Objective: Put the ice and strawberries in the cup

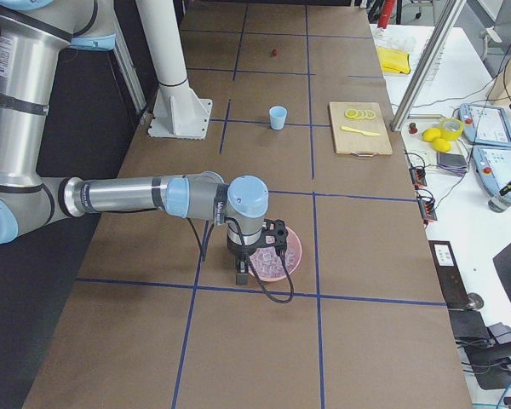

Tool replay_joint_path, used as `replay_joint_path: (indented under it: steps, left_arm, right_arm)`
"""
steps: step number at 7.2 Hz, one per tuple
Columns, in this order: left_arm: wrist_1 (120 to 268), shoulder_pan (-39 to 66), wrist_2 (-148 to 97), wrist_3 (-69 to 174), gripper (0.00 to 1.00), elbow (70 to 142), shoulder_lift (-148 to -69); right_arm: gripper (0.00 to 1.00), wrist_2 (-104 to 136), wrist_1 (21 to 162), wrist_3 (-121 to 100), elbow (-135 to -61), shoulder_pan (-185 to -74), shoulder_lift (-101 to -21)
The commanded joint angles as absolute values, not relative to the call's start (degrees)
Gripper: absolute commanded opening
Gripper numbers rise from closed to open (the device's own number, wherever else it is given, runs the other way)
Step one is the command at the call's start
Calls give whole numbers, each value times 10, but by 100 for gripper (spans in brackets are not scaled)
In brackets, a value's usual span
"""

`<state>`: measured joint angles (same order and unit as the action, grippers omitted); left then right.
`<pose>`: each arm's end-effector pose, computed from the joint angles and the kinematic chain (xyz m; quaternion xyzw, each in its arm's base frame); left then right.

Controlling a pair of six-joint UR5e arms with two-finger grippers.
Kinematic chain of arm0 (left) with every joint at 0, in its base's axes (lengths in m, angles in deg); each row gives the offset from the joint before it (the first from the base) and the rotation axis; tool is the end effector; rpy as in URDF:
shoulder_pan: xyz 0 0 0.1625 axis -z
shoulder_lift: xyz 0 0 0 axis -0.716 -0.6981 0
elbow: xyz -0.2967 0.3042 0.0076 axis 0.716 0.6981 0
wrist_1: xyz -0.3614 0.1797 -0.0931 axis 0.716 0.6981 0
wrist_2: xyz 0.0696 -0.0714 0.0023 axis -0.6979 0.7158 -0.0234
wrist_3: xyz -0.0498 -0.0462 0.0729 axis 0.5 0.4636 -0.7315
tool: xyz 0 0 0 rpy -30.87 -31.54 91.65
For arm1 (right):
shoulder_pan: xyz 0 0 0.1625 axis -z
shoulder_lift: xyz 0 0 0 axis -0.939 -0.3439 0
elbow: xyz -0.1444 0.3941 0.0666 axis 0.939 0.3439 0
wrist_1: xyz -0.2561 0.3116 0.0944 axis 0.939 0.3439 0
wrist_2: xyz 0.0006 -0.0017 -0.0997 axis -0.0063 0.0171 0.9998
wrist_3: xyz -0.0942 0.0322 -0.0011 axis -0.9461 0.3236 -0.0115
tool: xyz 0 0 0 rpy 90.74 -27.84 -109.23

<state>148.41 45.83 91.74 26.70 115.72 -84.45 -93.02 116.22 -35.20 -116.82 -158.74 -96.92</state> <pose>-0.0703 -0.4372 0.6283 -0.0549 0.4190 0.0306 0.9058 0.0594 -0.3671 0.6132 -0.0210 -0.3601 -0.0593 0.9308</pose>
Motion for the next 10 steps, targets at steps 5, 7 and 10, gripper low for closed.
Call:
replay_joint_path:
  steps: [5,7,10]
  left_arm:
    - [1499,457,914,271,100,1167,-840]
    - [1502,457,919,270,100,1161,-839]
    - [1503,457,920,268,100,1162,-834]
  right_arm:
    - [100,-934,1126,-349,-1168,-1587,-977]
    - [100,-936,1120,-343,-1168,-1584,-977]
    - [99,-954,1119,-343,-1167,-1528,-971]
